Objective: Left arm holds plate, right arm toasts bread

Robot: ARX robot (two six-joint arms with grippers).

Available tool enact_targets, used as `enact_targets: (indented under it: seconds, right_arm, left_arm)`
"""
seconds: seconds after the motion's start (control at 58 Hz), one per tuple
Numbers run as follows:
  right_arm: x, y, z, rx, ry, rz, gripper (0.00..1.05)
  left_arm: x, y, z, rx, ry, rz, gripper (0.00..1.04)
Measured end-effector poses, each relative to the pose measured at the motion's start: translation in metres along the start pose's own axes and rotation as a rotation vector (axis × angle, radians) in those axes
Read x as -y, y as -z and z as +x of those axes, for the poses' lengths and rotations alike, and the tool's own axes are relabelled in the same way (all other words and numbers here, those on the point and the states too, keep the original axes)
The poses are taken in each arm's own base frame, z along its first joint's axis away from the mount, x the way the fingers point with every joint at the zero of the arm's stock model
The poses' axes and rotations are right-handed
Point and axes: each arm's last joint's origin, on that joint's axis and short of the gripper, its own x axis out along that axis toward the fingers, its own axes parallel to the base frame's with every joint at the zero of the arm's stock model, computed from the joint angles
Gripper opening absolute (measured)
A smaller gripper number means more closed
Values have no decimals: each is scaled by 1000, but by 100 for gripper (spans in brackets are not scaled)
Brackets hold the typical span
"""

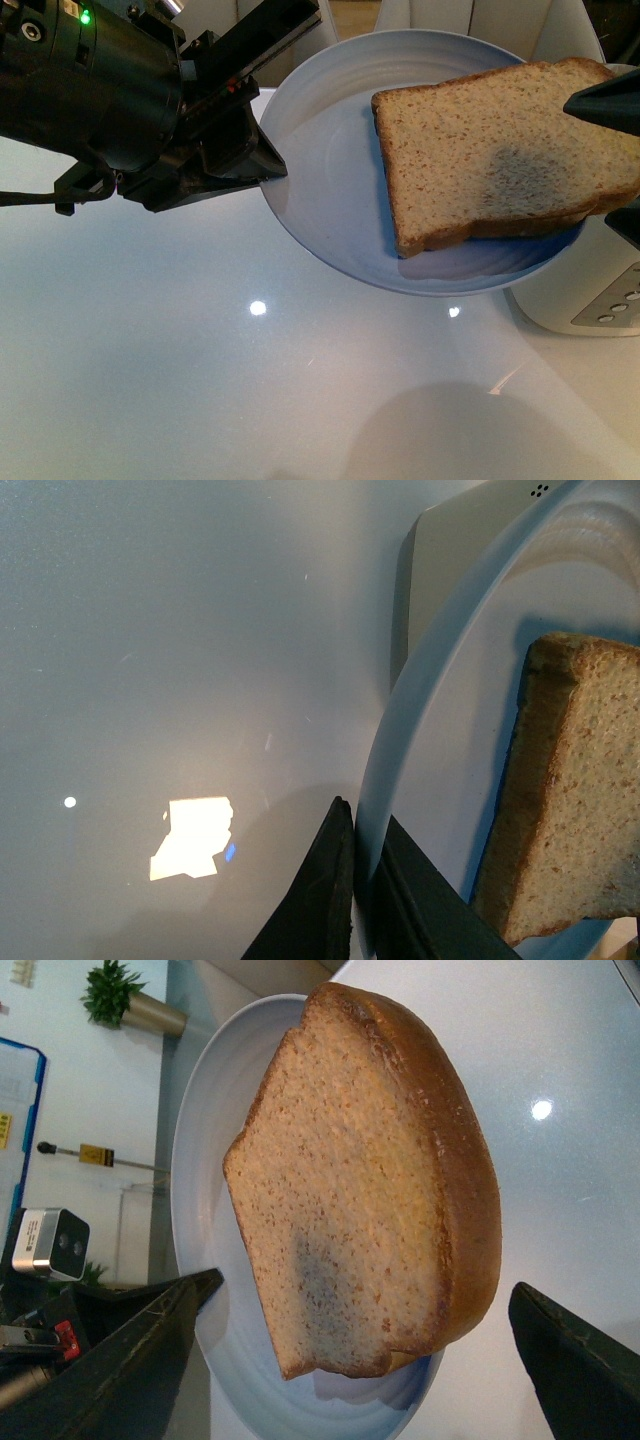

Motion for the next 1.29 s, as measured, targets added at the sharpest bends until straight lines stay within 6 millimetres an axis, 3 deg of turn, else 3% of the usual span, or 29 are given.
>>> enact_targets:
  seconds: [0.724,1.017,1.293]
  right_arm:
    - [6,-3,-2,12,16,28,3]
    - [1,-16,-23,50,19,-13,2]
    - [-46,-86,-78,285,0,-220,2]
  left_arm:
    - [0,0,0,1,-1,-3,3]
    - [0,0,0,-1,1,-3,3]
    - [0,0,0,-1,1,-3,3]
